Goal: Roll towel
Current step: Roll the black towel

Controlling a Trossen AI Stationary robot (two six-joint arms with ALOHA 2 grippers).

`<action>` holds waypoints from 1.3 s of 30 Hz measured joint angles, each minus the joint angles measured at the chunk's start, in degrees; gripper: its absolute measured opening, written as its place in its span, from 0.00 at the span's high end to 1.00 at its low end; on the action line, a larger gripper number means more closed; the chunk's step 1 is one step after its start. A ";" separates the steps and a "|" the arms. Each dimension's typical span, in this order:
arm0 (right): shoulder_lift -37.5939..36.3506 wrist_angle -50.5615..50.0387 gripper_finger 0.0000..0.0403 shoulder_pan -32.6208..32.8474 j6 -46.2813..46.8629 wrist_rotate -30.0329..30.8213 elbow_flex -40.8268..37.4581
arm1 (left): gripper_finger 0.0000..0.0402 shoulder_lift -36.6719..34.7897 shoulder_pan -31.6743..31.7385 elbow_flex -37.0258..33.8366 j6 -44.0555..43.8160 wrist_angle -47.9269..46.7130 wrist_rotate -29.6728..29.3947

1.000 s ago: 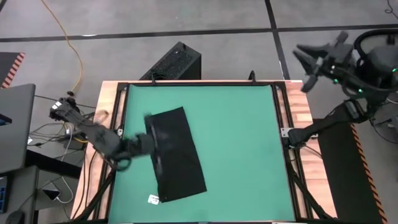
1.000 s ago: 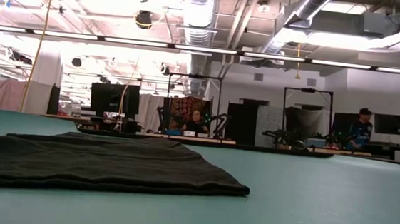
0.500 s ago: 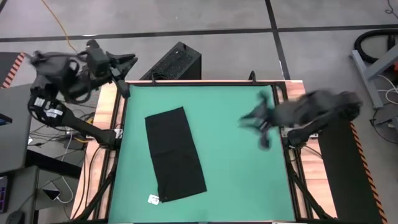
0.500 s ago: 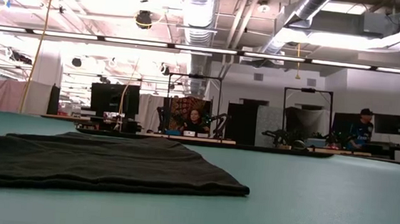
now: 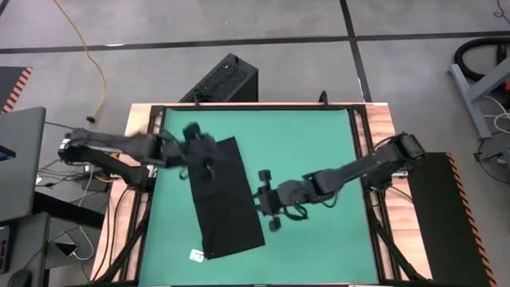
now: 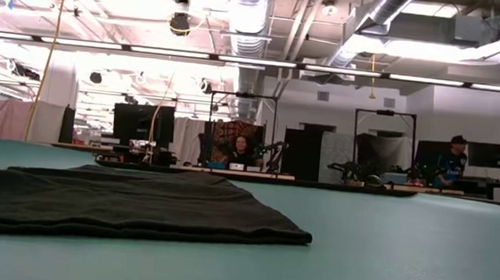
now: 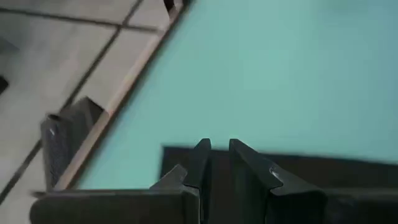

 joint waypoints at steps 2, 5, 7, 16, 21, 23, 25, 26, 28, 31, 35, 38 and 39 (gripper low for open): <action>0.94 5.24 0.73 -2.68 2.86 -1.68 -4.10 | 0.88 -1.63 -1.18 -10.13 -1.23 8.60 1.83; 1.81 13.79 0.73 -6.49 7.78 -9.52 -9.07 | 0.88 -5.74 -2.22 -20.71 -4.22 20.76 5.87; 1.84 17.02 0.73 -8.23 7.98 -12.28 -10.45 | 0.88 -9.49 -3.99 -26.17 -6.35 25.73 5.82; 1.53 18.76 0.73 -16.45 6.33 -21.37 -10.60 | 0.88 -20.69 -11.44 -44.71 -8.09 53.79 -4.92; 2.64 19.17 0.73 -18.98 5.53 -27.70 -10.63 | 0.88 -18.83 -11.41 -51.09 -9.85 63.13 -9.57; 2.60 19.63 0.73 -19.41 4.45 -29.70 -10.66 | 0.88 -18.11 -11.41 -51.32 -10.30 63.55 -10.01; 2.46 19.99 0.73 -19.65 3.49 -30.09 -10.62 | 0.87 -17.67 -11.41 -51.26 -9.97 65.87 -10.03; 2.46 20.05 0.73 -19.65 2.86 -30.13 -10.62 | 0.86 -17.50 -11.41 -51.26 -8.87 67.40 -9.99; 2.57 20.33 0.73 -19.67 1.52 -30.11 -10.62 | 0.85 -17.52 -11.41 -51.22 -5.07 71.48 -9.17; 2.53 22.38 0.73 -20.11 1.26 -30.13 -10.62 | 0.82 -18.58 -11.52 -48.59 -0.52 73.09 -7.93; 2.53 23.44 0.73 -21.11 1.54 -30.15 -10.62 | 0.76 -18.32 -11.81 -44.22 0.45 66.25 -6.39; 2.51 22.60 0.72 -21.87 1.62 -30.23 -10.62 | 0.72 -16.95 -11.85 -41.80 -2.40 60.02 -6.84; 2.51 21.45 0.72 -21.99 1.60 -30.60 -10.62 | 0.70 -16.36 -11.84 -41.57 -3.44 58.51 -6.90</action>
